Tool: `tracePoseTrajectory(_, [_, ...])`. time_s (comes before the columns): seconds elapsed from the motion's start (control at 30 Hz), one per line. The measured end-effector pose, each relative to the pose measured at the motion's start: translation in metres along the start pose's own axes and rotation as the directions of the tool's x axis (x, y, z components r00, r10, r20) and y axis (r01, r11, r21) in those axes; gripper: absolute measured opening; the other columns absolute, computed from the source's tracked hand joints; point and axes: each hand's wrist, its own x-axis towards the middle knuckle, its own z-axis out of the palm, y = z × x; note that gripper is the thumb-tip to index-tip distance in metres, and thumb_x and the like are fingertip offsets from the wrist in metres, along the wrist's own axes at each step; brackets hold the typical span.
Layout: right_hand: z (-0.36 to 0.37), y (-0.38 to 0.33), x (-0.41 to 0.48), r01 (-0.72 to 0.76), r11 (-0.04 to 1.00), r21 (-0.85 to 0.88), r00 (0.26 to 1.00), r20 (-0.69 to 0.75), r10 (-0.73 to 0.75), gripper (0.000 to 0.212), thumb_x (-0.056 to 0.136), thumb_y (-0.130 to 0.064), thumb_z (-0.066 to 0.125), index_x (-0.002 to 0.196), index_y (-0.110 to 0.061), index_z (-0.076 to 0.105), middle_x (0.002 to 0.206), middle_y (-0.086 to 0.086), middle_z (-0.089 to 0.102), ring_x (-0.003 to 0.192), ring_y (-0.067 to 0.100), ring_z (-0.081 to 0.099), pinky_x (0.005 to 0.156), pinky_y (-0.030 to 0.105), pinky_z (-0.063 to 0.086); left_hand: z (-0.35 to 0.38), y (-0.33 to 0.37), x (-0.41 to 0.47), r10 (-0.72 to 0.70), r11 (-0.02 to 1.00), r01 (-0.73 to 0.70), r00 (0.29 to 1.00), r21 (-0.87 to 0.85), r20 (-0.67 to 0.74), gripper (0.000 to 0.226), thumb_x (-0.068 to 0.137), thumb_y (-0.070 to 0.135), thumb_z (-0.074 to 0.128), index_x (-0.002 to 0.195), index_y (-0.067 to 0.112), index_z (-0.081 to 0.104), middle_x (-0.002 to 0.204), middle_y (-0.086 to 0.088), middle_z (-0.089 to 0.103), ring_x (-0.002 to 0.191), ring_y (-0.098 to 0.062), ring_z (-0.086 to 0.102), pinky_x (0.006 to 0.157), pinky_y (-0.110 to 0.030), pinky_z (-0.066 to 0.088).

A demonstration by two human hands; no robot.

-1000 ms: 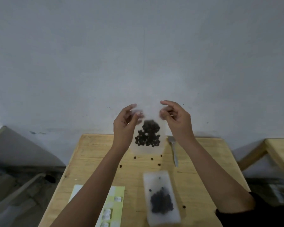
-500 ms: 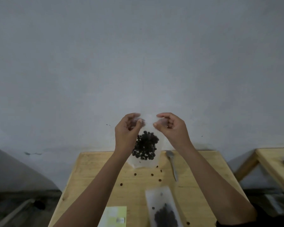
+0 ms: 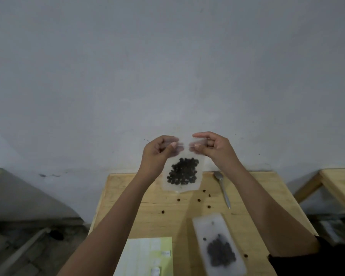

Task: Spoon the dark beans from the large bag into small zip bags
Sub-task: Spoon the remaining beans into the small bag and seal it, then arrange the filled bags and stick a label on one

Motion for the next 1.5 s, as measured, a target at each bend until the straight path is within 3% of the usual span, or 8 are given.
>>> tracePoseTrajectory(0.27, [0.032, 0.008, -0.004, -0.074, 0.976, 0.206, 0.99, -0.101, 0.097, 0.017, 0.083, 0.008, 0.061, 0.091, -0.007, 0.061, 0.076, 0.003, 0.073, 0.073, 0.014, 0.072, 0.067, 0.02, 0.056, -0.023, -0.007, -0.023, -0.015, 1.0, 0.015, 1.0, 0.019, 0.02, 0.047, 0.09, 0.012, 0.06, 0.133, 0.018, 0.042, 0.102, -0.006, 0.072, 0.089, -0.023, 0.07, 0.081, -0.032, 0.056])
tracePoseTrajectory(0.43, [0.043, 0.012, -0.011, -0.101, 0.973, 0.208, 0.987, -0.102, 0.124, 0.015, 0.082, 0.004, 0.064, 0.089, -0.007, 0.061, 0.086, 0.013, 0.071, 0.078, 0.018, 0.071, 0.074, 0.026, 0.059, -0.033, -0.022, -0.043, -0.006, 0.992, -0.004, 0.997, 0.123, 0.083, 0.078, 0.087, 0.007, 0.063, 0.144, 0.037, 0.017, 0.114, -0.002, 0.065, 0.057, -0.013, 0.057, 0.062, -0.014, 0.046])
tracePoseTrajectory(0.57, [0.056, 0.036, -0.018, -0.172, 0.961, 0.214, 0.975, -0.104, 0.198, 0.015, 0.084, 0.001, 0.063, 0.092, -0.01, 0.059, 0.087, 0.011, 0.072, 0.078, 0.018, 0.071, 0.072, 0.024, 0.058, -0.044, -0.038, -0.056, -0.025, 0.984, 0.016, 0.999, 0.18, 0.045, 0.071, 0.088, 0.003, 0.06, 0.138, 0.04, 0.026, 0.108, -0.003, 0.065, 0.057, -0.022, 0.046, 0.055, -0.015, 0.041])
tracePoseTrajectory(0.7, [0.066, 0.091, -0.04, -0.333, 0.903, 0.273, 0.916, -0.134, 0.378, 0.005, 0.088, -0.007, 0.06, 0.087, -0.012, 0.061, 0.088, 0.009, 0.069, 0.079, 0.018, 0.068, 0.07, 0.024, 0.057, -0.066, -0.068, -0.073, -0.059, 0.946, 0.08, 0.995, 0.313, -0.077, 0.048, 0.087, 0.0, 0.059, 0.123, 0.031, 0.051, 0.107, -0.007, 0.063, 0.086, -0.022, 0.056, 0.069, -0.02, 0.047])
tracePoseTrajectory(0.87, [0.084, 0.171, -0.092, -0.617, 0.775, -0.134, 0.78, 0.026, 0.625, 0.004, 0.089, -0.007, 0.059, 0.088, -0.005, 0.062, 0.084, 0.01, 0.068, 0.074, 0.018, 0.066, 0.07, 0.025, 0.056, -0.101, -0.111, -0.112, -0.203, 0.906, 0.302, 0.925, 0.297, -0.322, 0.036, 0.089, 0.003, 0.057, 0.119, 0.024, 0.056, 0.108, 0.002, 0.062, 0.064, -0.005, 0.059, 0.063, -0.021, 0.048])
tracePoseTrajectory(1.03, [0.102, 0.205, -0.135, -0.448, 0.705, -0.549, 0.734, 0.224, 0.641, 0.01, 0.087, -0.011, 0.059, 0.084, -0.004, 0.065, 0.076, 0.005, 0.067, 0.063, 0.003, 0.062, 0.056, 0.013, 0.049, -0.116, -0.13, -0.139, -0.248, 0.879, 0.388, 0.868, 0.276, -0.43, 0.035, 0.09, 0.002, 0.056, 0.123, 0.014, 0.054, 0.109, -0.001, 0.06, 0.066, 0.013, 0.058, 0.059, -0.01, 0.046])
tracePoseTrajectory(1.27, [0.117, 0.217, -0.155, -0.34, 0.69, -0.639, 0.749, 0.26, 0.61, 0.015, 0.08, -0.019, 0.07, 0.079, -0.005, 0.066, 0.061, -0.001, 0.056, 0.053, 0.006, 0.049, 0.046, 0.009, 0.038, -0.119, -0.139, -0.153, -0.271, 0.871, 0.415, 0.851, 0.261, -0.451, 0.035, 0.089, 0.001, 0.057, 0.121, 0.015, 0.055, 0.108, -0.002, 0.062, 0.067, 0.014, 0.058, 0.062, -0.014, 0.049])
tracePoseTrajectory(1.5, [0.122, 0.216, -0.154, -0.291, 0.708, -0.643, 0.823, 0.208, 0.528, 0.01, 0.083, -0.003, 0.058, 0.076, -0.006, 0.065, 0.064, 0.002, 0.062, 0.066, 0.018, 0.061, 0.06, 0.018, 0.047, -0.119, -0.14, -0.156, -0.321, 0.874, 0.441, 0.839, 0.204, -0.44, 0.036, 0.089, 0.004, 0.057, 0.118, 0.026, 0.055, 0.109, 0.005, 0.062, 0.07, -0.017, 0.063, 0.06, -0.02, 0.05])
